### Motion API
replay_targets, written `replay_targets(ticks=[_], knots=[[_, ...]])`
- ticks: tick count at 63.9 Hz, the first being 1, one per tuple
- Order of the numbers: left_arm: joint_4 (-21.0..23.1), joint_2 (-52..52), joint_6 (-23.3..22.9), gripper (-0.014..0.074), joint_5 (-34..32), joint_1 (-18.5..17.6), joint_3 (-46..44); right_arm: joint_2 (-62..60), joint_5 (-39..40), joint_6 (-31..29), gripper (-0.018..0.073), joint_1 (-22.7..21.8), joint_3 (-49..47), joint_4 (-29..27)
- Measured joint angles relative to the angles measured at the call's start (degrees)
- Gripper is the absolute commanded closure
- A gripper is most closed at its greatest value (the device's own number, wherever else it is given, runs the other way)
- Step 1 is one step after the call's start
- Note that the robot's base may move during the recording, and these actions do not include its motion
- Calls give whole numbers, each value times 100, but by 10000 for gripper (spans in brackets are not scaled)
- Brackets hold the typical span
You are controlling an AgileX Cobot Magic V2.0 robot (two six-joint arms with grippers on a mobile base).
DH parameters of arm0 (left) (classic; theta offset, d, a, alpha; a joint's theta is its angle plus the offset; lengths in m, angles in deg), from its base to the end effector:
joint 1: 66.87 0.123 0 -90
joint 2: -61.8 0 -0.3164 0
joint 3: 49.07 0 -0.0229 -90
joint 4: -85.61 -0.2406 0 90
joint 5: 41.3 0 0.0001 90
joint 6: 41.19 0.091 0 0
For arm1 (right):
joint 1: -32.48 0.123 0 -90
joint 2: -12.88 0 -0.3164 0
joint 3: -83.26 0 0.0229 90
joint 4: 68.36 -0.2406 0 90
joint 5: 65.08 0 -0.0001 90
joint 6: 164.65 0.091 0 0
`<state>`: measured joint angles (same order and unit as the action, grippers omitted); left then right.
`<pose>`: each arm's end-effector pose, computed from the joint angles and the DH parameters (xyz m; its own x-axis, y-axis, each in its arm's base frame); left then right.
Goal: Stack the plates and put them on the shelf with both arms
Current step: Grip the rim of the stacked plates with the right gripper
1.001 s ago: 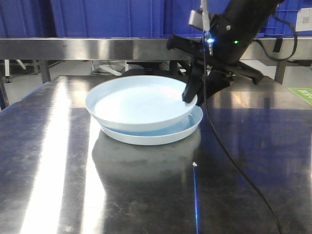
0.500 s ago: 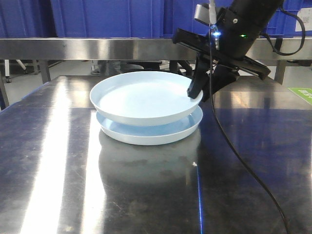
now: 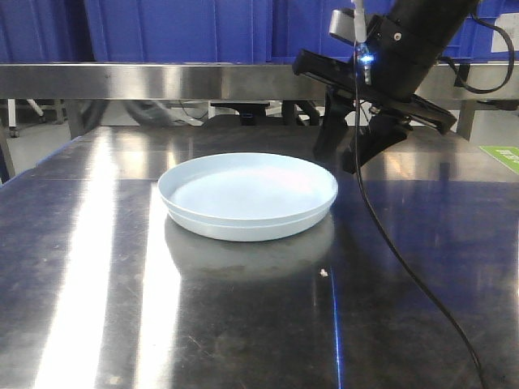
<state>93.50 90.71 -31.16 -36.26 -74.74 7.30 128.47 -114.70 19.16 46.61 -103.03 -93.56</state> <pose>0.0513 -0.0082 0.3180 0.0009 0.0381 -0.9993 0.1489 0.9881 0.0378 0.3866 0.1278 0.2717 -0.9559 0.1052 -0.2741 -0.0209 0.9068 0.4210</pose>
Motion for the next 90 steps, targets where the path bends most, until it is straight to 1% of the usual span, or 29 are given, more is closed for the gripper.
replay_targets(ticks=[9, 25, 46, 59, 73, 90], knots=[[0, 0, 0, 516, 0, 0, 0, 0, -13, 8, 244, 0, 50, 67], [-9, 0, 0, 516, 0, 0, 0, 0, 99, 8, 244, 0, 459, 149], [-9, 0, 0, 516, 0, 0, 0, 0, 279, 8, 244, 69, 498, 139], [-9, 0, 0, 516, 0, 0, 0, 0, 400, 8, 181, 171, 508, 93], [-9, 0, 0, 516, 0, 0, 0, 92, 412, 8, 180, 193, 508, 7], [-9, 0, 0, 516, 0, 0, 0, 92, 614, 8, 186, 193, 508, -36]])
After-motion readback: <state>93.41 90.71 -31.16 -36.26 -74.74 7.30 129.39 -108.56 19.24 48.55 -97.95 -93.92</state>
